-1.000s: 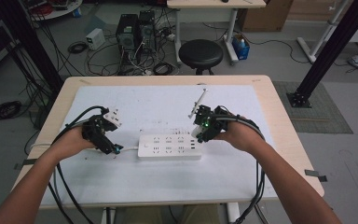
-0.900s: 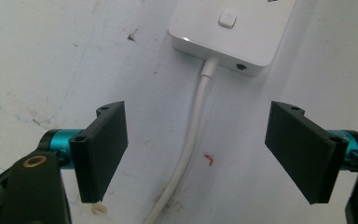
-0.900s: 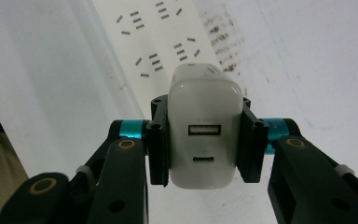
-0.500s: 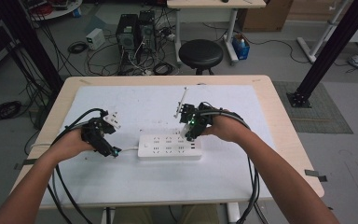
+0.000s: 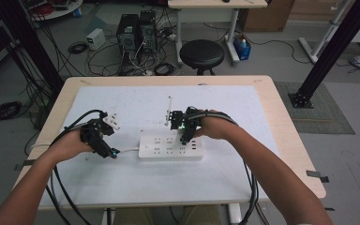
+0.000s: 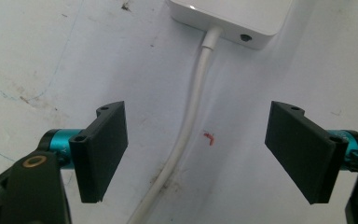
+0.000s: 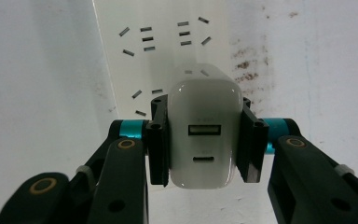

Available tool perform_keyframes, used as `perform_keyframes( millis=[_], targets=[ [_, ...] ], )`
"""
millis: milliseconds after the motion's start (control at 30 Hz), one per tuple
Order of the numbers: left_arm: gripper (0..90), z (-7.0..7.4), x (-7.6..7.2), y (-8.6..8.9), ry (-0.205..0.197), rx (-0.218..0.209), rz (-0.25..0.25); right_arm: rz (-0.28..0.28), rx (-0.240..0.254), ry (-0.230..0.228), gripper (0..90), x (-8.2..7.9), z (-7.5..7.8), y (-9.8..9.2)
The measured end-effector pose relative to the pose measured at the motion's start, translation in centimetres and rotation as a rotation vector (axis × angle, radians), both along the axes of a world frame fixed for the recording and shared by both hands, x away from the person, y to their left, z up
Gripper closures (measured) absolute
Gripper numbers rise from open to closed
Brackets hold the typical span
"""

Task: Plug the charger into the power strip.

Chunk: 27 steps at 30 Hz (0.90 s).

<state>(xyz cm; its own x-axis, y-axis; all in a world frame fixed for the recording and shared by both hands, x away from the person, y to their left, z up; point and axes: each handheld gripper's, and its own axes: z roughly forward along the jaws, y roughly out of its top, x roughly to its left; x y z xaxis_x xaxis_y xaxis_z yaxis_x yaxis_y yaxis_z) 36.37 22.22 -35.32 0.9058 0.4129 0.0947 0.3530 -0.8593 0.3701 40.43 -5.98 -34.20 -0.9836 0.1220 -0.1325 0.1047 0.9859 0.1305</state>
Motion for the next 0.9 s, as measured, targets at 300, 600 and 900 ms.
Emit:
perform_keyframes(
  millis=[300,600,900],
  targets=[
    [21.1,-0.2,-0.1,0.1,0.007,-0.011,0.005,0.081,-0.081,-0.027,62.2,-0.2,-0.9,1.2],
    [21.1,-0.4,-0.3,-0.2,0.011,-0.022,0.011,0.135,-0.145,0.0,62.3,0.4,-1.7,2.5],
    [21.1,-0.7,-0.7,-0.2,0.012,-0.02,0.004,0.097,-0.074,0.065,62.5,1.5,-1.8,1.3]
  ],
)
